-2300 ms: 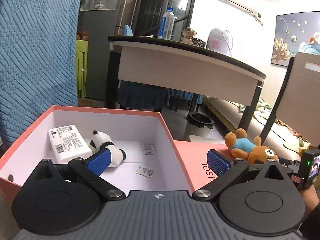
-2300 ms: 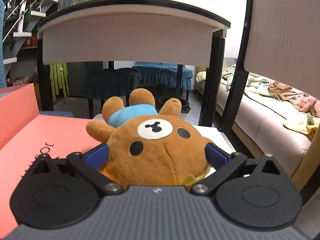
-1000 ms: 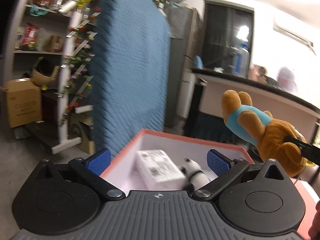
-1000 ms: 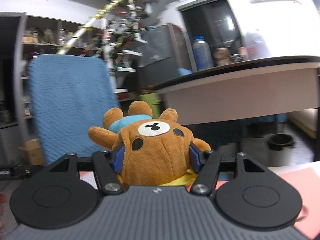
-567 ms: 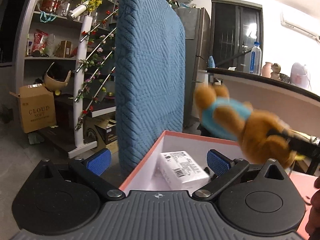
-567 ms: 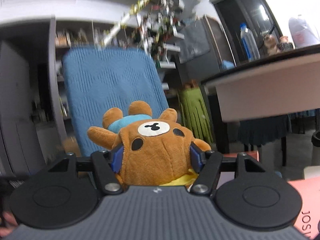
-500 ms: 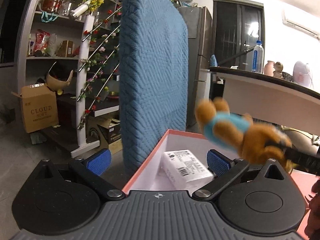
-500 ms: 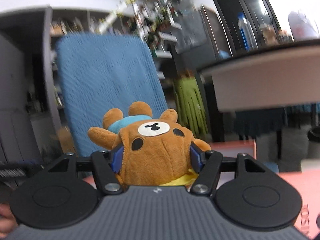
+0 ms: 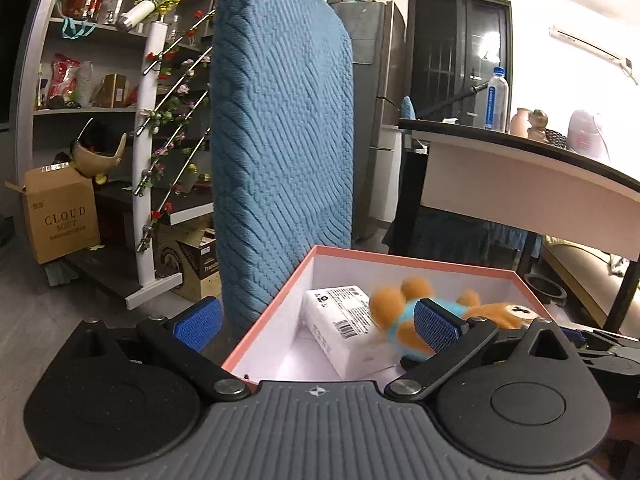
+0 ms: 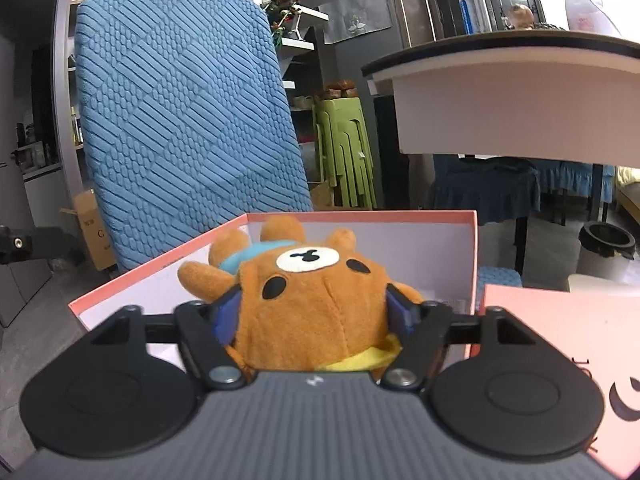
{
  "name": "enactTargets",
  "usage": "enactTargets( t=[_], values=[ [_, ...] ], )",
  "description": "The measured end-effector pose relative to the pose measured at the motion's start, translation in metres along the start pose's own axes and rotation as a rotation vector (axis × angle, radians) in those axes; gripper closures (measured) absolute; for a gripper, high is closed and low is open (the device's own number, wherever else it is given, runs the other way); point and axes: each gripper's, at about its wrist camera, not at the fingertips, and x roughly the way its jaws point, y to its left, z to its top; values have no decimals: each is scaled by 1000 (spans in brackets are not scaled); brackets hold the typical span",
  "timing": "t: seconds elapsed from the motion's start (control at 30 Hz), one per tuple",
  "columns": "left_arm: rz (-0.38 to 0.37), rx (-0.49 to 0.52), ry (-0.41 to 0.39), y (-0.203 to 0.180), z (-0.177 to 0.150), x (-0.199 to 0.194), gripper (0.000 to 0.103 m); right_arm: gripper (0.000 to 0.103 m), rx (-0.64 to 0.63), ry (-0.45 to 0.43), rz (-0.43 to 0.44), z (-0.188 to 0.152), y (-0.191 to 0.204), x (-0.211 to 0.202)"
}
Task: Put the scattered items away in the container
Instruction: 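Carry the bear plush into the box and release it, then withdraw the right gripper and bring both grippers to the lid edges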
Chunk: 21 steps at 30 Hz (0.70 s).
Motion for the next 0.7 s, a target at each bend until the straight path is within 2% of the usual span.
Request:
enactTargets(
  t=[0.1, 0.33, 0.57, 0.7],
  values=[
    [-22, 27, 22, -7, -2, 3, 0, 17, 9, -20, 3, 0, -4, -3],
    [-46, 45, 23, -21, -5, 0, 0, 16, 19, -64, -22, 7, -13, -24],
    [-89, 58, 22, -41, -7, -4, 0, 16, 16, -135, -74, 16, -27, -62],
    [-114, 101, -1, -58, -11, -9, 0, 16, 18, -164, -101, 17, -38, -89]
  ],
)
